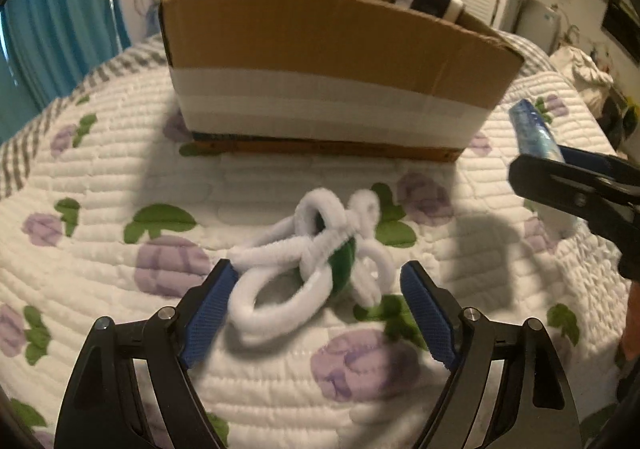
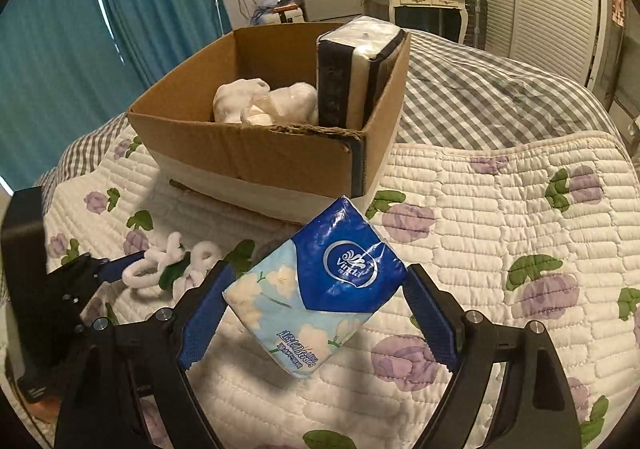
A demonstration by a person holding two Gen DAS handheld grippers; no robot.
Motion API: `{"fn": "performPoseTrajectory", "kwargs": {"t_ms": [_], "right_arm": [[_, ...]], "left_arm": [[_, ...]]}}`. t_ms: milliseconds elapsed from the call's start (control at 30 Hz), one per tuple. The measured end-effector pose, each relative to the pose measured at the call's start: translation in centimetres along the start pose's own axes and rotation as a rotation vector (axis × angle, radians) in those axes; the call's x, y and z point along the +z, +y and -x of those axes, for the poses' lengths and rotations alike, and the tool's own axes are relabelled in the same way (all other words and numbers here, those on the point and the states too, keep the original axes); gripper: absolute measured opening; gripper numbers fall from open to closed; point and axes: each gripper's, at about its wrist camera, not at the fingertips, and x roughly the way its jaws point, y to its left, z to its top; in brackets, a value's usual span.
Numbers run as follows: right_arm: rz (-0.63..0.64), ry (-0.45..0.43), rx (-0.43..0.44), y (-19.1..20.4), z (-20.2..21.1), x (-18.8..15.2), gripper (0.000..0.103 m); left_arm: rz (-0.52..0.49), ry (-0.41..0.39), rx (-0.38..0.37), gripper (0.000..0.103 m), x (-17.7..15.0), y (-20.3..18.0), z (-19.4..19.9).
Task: Organize soft objects
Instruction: 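Grasp the white pipe-cleaner toy with the left tool while the right tool holds the tissue pack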
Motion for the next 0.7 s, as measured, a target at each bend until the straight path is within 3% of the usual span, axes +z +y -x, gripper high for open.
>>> {"fn": "performPoseTrajectory", "kwargs": {"t_ms": [167, 233, 433, 633, 700], "right_arm": [[-0.003, -0.005, 0.009, 0.1, 0.1, 0.1, 0.086], [-0.004, -0.007, 0.006, 0.2, 0.2, 0.1, 0.086], [-0.018, -0.024, 0.004, 0.3, 0.9, -0.4, 0.086], [-0.014, -0.071, -0.001, 1.0, 3.7, -0.1, 0.086], [-0.007, -0.092, -0.002, 1.5, 5.2, 0.2, 0.086]], "left_arm": [[0.013, 0.007, -0.048, 0.049, 0.3, 0.6, -0.4], [0.008, 0.005, -0.058, 0.042, 0.2, 0.6, -0.2], [-0.012, -0.023, -0.060, 0.033, -0.1, 0.6, 1.6], [-0.020, -0.087, -0.057, 0.032, -0.1, 0.8, 5.3], [-0.024, -0.115, -0.064, 0.025, 0.2, 0.8, 6.7]]}}
